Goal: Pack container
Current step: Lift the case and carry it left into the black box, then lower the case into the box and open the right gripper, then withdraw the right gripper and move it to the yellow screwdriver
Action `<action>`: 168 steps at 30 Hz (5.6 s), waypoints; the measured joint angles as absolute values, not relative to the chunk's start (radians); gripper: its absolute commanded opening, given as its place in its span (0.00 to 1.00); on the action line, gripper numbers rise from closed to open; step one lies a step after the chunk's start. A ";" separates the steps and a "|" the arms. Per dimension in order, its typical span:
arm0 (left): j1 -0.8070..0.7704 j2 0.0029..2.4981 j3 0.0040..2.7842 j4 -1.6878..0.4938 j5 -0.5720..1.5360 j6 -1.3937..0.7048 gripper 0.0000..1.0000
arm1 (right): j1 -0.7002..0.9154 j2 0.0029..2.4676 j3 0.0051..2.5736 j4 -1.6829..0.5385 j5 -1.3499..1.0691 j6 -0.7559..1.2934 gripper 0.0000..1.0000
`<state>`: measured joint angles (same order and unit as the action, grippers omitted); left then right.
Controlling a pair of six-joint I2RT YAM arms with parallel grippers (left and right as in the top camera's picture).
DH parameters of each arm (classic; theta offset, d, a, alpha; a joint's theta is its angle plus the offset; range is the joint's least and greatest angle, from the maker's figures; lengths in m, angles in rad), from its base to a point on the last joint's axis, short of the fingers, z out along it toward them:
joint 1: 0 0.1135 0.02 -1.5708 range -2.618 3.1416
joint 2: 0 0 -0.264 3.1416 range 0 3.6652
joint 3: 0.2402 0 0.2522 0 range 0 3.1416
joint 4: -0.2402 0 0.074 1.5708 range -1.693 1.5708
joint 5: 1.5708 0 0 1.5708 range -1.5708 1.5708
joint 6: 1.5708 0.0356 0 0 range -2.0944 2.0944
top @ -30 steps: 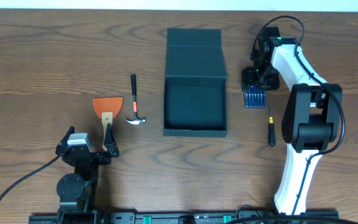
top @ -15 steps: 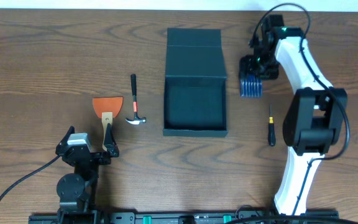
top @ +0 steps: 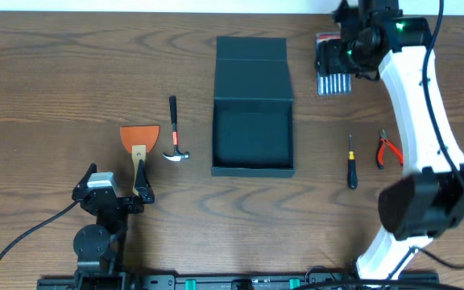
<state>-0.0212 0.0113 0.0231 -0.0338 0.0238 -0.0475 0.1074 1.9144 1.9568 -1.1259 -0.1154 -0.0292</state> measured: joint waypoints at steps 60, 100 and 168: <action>-0.021 0.011 0.023 -0.034 0.024 -0.047 0.99 | 0.565 1.792 1.426 -0.873 0.091 0.521 0.01; -0.021 0.011 0.023 -0.034 0.024 -0.047 0.98 | 0.565 2.032 1.391 -0.826 0.113 0.545 0.51; -0.021 0.011 0.023 -0.034 0.024 -0.047 0.98 | 0.249 2.045 2.037 -1.472 0.220 0.210 0.89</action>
